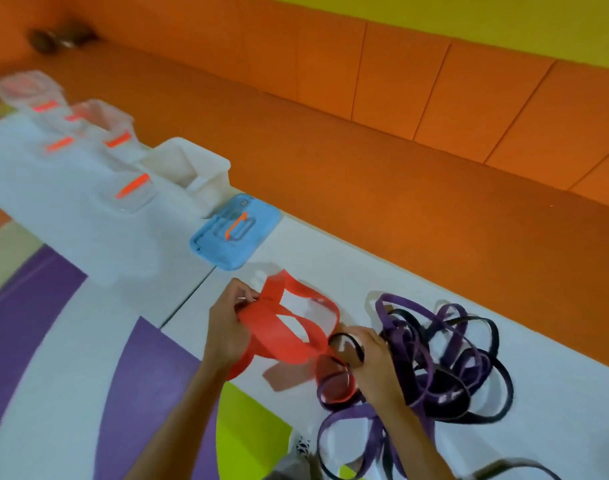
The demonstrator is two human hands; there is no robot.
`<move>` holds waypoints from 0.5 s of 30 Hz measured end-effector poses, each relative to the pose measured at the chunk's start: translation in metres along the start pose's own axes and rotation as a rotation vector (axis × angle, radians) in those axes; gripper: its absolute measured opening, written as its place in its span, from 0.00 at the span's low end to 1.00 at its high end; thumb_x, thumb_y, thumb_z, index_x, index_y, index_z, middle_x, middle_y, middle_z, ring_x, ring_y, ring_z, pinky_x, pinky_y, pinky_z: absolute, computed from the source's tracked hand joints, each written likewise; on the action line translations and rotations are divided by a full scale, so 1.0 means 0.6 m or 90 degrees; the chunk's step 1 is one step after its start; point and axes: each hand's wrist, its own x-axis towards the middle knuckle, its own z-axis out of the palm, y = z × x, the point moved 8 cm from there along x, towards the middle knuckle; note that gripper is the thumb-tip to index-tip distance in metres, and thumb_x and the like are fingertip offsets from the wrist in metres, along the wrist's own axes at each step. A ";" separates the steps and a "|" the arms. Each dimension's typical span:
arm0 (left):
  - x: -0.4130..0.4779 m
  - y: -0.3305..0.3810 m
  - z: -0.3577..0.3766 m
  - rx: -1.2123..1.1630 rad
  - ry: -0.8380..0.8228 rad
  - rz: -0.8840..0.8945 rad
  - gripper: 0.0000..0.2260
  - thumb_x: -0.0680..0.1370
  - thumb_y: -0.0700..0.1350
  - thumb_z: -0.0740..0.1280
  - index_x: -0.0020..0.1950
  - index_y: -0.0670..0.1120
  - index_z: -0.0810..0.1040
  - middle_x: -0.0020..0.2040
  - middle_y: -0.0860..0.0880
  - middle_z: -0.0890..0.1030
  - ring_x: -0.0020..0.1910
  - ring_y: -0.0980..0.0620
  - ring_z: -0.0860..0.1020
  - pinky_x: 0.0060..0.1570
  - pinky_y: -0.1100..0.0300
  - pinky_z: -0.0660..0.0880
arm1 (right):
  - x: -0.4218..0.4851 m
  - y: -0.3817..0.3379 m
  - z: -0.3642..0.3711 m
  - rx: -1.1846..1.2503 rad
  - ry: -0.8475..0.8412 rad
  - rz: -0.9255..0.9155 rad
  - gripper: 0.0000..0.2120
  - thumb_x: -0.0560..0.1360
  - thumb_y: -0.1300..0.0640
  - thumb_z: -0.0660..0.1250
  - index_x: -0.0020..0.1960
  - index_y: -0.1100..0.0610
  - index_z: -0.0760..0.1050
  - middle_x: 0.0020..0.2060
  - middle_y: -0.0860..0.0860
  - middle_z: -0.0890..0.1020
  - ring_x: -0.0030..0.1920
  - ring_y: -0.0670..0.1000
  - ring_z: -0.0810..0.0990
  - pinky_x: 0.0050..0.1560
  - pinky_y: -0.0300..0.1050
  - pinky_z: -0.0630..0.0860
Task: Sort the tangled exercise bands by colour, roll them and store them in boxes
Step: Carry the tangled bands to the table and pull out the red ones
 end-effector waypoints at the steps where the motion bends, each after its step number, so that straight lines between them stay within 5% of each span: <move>1: -0.010 0.010 -0.001 0.037 -0.013 0.028 0.13 0.70 0.23 0.65 0.45 0.40 0.72 0.43 0.43 0.82 0.44 0.47 0.81 0.44 0.60 0.76 | 0.001 -0.023 0.006 0.086 -0.020 0.000 0.13 0.82 0.55 0.70 0.66 0.51 0.80 0.63 0.45 0.81 0.66 0.48 0.78 0.69 0.50 0.74; 5: -0.040 0.018 -0.012 0.146 -0.041 0.062 0.12 0.73 0.30 0.62 0.44 0.47 0.69 0.38 0.49 0.75 0.37 0.49 0.73 0.39 0.47 0.72 | -0.006 -0.113 0.065 0.301 -0.225 -0.002 0.30 0.77 0.46 0.74 0.75 0.40 0.68 0.68 0.41 0.77 0.65 0.45 0.80 0.63 0.41 0.77; 8: -0.049 0.017 -0.030 0.179 -0.034 0.034 0.12 0.72 0.33 0.65 0.43 0.50 0.69 0.36 0.51 0.74 0.35 0.52 0.71 0.34 0.52 0.69 | -0.023 -0.132 0.098 0.458 -0.375 0.076 0.41 0.70 0.44 0.78 0.78 0.38 0.64 0.68 0.47 0.78 0.62 0.52 0.84 0.59 0.52 0.83; 10: -0.054 0.024 -0.037 0.226 -0.056 0.071 0.08 0.69 0.35 0.65 0.46 0.46 0.73 0.39 0.51 0.77 0.37 0.46 0.75 0.37 0.48 0.73 | -0.035 -0.132 0.106 0.534 -0.429 0.127 0.38 0.70 0.45 0.79 0.77 0.37 0.67 0.64 0.50 0.82 0.59 0.49 0.84 0.55 0.52 0.83; 13: -0.054 0.018 -0.048 0.306 -0.121 0.125 0.11 0.71 0.32 0.69 0.50 0.43 0.77 0.44 0.48 0.79 0.41 0.41 0.79 0.41 0.45 0.76 | -0.037 -0.137 0.109 0.543 -0.409 0.149 0.31 0.70 0.49 0.81 0.71 0.42 0.75 0.54 0.55 0.85 0.47 0.46 0.83 0.43 0.40 0.75; 15: -0.043 0.003 -0.055 0.379 -0.188 0.125 0.11 0.72 0.41 0.67 0.55 0.45 0.78 0.47 0.47 0.78 0.43 0.39 0.80 0.43 0.47 0.75 | -0.028 -0.149 0.104 0.561 -0.355 0.162 0.25 0.69 0.52 0.81 0.64 0.50 0.80 0.48 0.56 0.83 0.41 0.47 0.81 0.38 0.37 0.74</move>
